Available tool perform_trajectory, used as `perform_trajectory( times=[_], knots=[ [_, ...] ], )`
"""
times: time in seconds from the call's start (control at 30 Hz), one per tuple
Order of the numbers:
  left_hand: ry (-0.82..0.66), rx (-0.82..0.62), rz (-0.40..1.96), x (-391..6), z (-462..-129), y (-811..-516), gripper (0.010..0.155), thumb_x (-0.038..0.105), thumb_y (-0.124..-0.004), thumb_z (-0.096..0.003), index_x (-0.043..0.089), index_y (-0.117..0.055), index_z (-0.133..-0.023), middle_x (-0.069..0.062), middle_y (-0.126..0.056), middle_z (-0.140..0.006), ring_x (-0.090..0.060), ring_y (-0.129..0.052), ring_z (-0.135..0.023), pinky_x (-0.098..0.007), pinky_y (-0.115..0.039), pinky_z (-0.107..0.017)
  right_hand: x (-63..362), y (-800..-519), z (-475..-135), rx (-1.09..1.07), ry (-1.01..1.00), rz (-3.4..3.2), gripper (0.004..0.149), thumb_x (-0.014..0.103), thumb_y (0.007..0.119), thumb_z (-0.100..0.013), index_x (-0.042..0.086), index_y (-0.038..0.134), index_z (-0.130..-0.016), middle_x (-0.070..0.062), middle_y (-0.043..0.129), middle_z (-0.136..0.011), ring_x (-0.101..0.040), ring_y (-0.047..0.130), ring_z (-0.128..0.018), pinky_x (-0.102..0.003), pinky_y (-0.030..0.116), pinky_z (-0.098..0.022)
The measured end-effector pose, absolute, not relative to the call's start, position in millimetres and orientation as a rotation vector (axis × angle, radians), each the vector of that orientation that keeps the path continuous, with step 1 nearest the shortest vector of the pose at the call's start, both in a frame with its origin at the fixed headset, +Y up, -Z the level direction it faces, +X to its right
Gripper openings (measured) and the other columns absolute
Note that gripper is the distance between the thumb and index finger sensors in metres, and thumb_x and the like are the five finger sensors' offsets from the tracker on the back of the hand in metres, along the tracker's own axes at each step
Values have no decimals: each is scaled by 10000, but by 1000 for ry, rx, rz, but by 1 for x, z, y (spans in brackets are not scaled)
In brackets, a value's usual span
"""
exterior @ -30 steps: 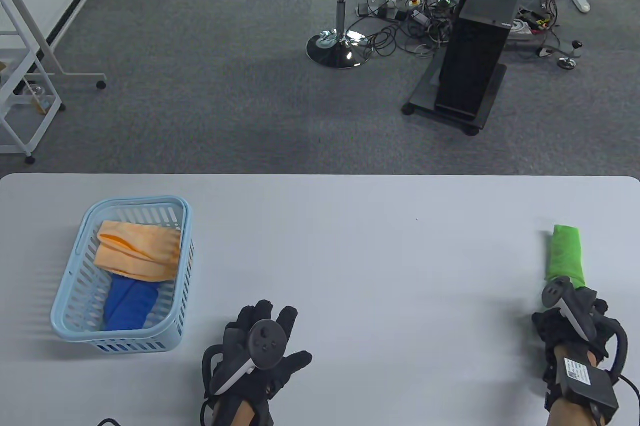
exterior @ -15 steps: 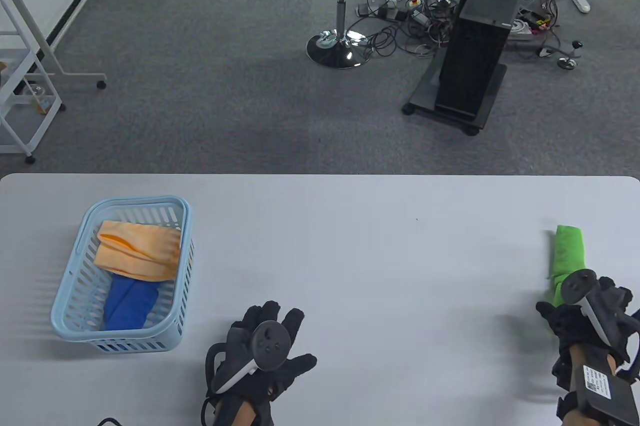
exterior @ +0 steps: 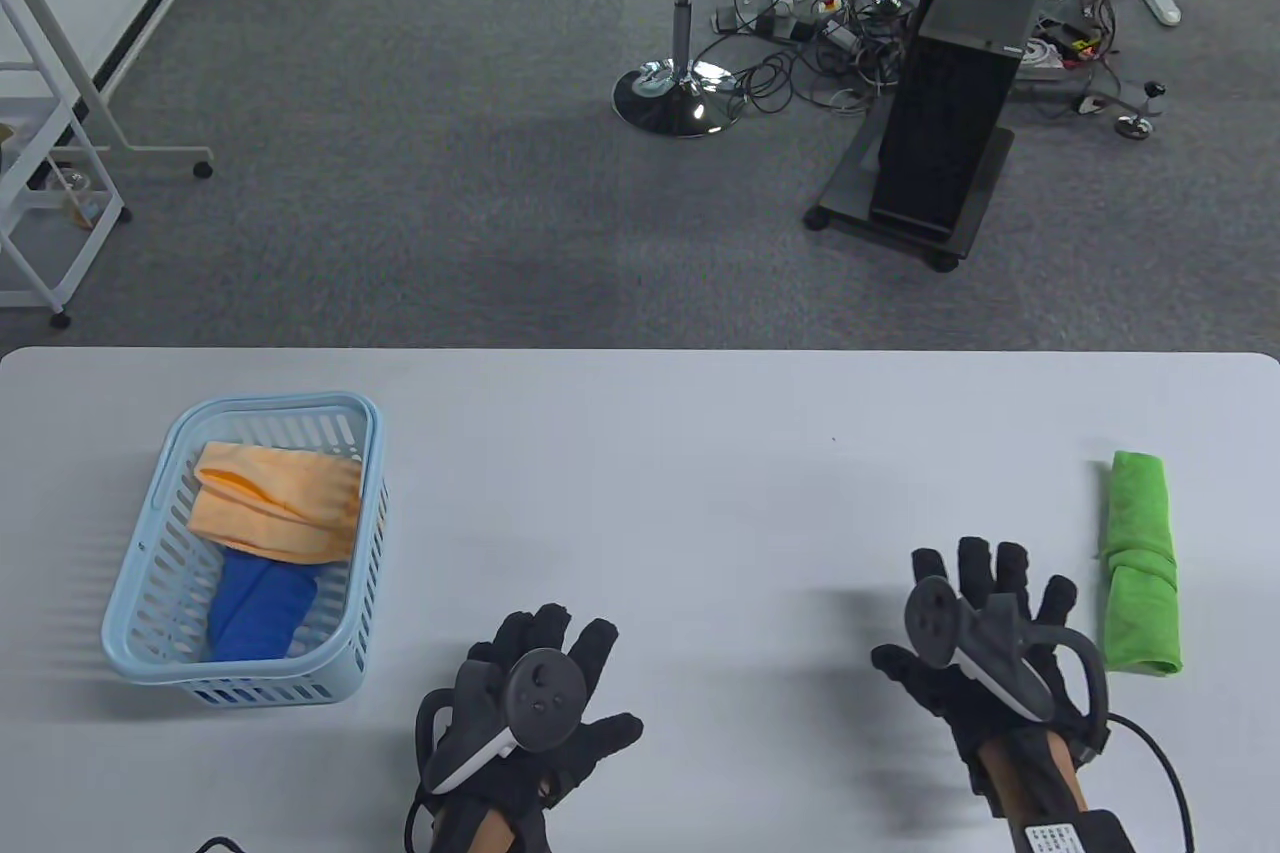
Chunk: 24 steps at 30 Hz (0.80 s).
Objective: Roll rectangular towel into towel roll
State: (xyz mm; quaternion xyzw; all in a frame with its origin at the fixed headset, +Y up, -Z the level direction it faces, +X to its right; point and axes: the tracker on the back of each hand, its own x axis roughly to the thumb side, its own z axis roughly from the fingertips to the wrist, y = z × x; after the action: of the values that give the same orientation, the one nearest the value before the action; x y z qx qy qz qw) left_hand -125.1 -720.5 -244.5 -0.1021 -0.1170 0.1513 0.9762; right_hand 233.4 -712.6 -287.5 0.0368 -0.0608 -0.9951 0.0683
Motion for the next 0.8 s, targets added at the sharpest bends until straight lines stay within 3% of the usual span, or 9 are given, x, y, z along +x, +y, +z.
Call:
perform_trajectory(
  times=[0.13, 0.33, 0.43, 0.8],
  knots=[
    [-225, -198, 327, -128, -245, -721, 879, 706, -714, -348, 371, -481, -1127, -171, -410, -1201, -487, -384, -1091, -742, -364, -693, 203, -714, -270, -61, -135, -3021, 1037, 770, 565, -199, 309, 206, -1056, -104, 118, -1097, -404, 44, -990, -728, 74, -618],
    [-226, -199, 379, -135, -249, -724, 871, 708, -726, -347, 370, -518, -1124, -171, -472, -1196, -480, -425, -1097, -733, -387, -700, 188, -721, -244, -258, 68, -3084, 1059, 793, 676, -162, 323, 354, -1055, -102, 308, -1112, -427, 276, -1029, -777, 319, -660],
    [-223, -202, 363, -134, -249, -725, 871, 710, -724, -349, 368, -522, -1125, -167, -481, -1196, -480, -436, -1097, -744, -397, -695, 189, -725, -239, -292, 192, -3109, 1040, 786, 694, -156, 307, 439, -1043, -96, 412, -1096, -405, 397, -1028, -716, 430, -685],
    [-214, -110, 345, -134, -241, -715, 845, 699, -722, -352, 332, -599, -1103, -171, -611, -1153, -468, -598, -1053, -735, -479, -678, 197, -739, -237, -269, 116, -3265, 975, 724, 711, -196, 246, 530, -1026, -110, 513, -1061, -383, 508, -1001, -655, 473, -692]
  ],
)
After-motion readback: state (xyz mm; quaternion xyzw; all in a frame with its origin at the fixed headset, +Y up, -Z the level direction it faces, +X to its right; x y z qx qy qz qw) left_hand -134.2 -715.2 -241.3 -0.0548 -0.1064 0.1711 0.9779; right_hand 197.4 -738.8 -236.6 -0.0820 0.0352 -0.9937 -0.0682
